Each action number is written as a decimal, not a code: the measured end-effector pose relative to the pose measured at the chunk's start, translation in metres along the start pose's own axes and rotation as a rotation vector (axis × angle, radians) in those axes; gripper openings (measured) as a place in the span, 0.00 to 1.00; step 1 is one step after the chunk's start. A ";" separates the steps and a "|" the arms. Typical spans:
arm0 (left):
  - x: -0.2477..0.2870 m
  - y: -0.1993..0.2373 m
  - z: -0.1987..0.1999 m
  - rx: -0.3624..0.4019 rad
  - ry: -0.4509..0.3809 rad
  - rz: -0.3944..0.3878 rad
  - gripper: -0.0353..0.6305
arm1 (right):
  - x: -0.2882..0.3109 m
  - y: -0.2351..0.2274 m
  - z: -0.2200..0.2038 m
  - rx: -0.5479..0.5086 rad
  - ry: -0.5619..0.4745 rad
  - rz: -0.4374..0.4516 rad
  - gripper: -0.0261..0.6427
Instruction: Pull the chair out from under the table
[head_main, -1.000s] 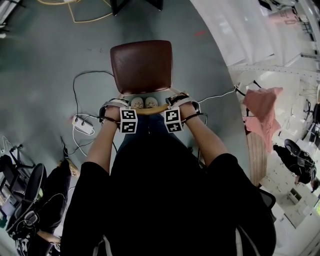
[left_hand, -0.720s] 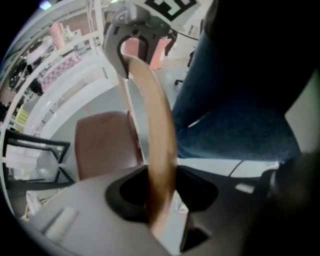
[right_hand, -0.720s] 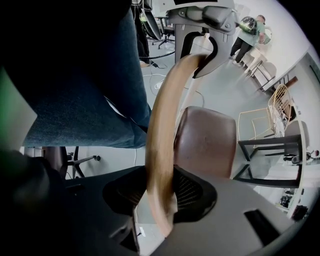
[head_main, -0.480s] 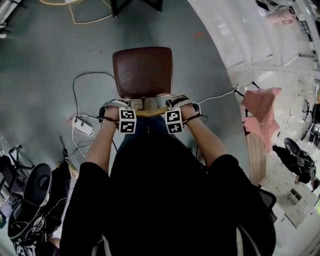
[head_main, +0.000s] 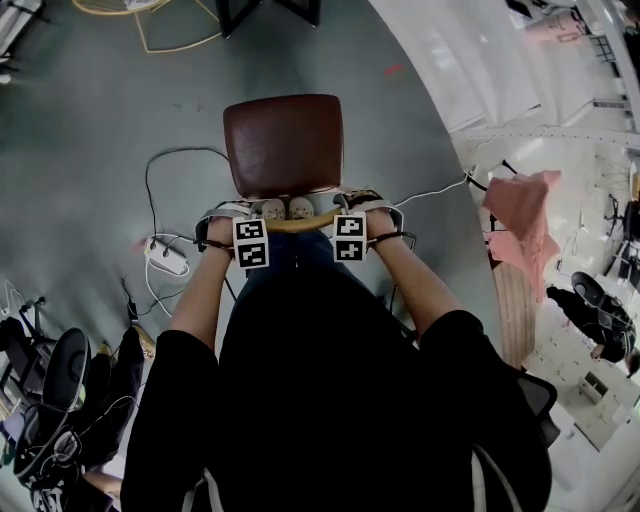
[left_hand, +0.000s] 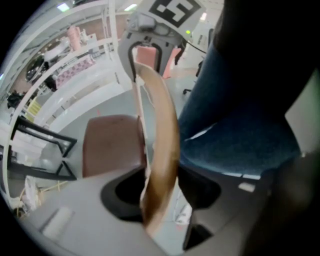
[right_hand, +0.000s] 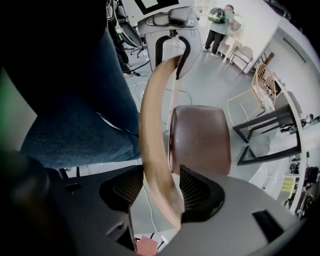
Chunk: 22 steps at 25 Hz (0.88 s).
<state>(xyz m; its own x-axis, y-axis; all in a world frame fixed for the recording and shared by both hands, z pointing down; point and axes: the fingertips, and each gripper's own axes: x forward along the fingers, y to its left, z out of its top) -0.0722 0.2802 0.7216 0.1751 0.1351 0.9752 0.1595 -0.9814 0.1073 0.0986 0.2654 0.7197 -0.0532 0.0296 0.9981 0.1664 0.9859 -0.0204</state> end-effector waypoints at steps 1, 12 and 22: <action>-0.004 0.001 0.002 -0.014 -0.021 0.007 0.38 | -0.005 -0.001 0.000 0.014 -0.014 -0.005 0.34; -0.127 0.054 0.024 -0.331 -0.430 0.386 0.24 | -0.114 -0.070 0.010 0.332 -0.343 -0.282 0.26; -0.284 0.116 0.039 -0.504 -0.618 0.830 0.06 | -0.304 -0.160 0.018 0.686 -0.766 -0.780 0.07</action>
<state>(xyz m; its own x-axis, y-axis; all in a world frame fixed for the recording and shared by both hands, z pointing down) -0.0655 0.1335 0.4497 0.5132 -0.6708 0.5354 -0.6100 -0.7239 -0.3223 0.0701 0.1015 0.4187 -0.4930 -0.7277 0.4769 -0.6891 0.6612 0.2966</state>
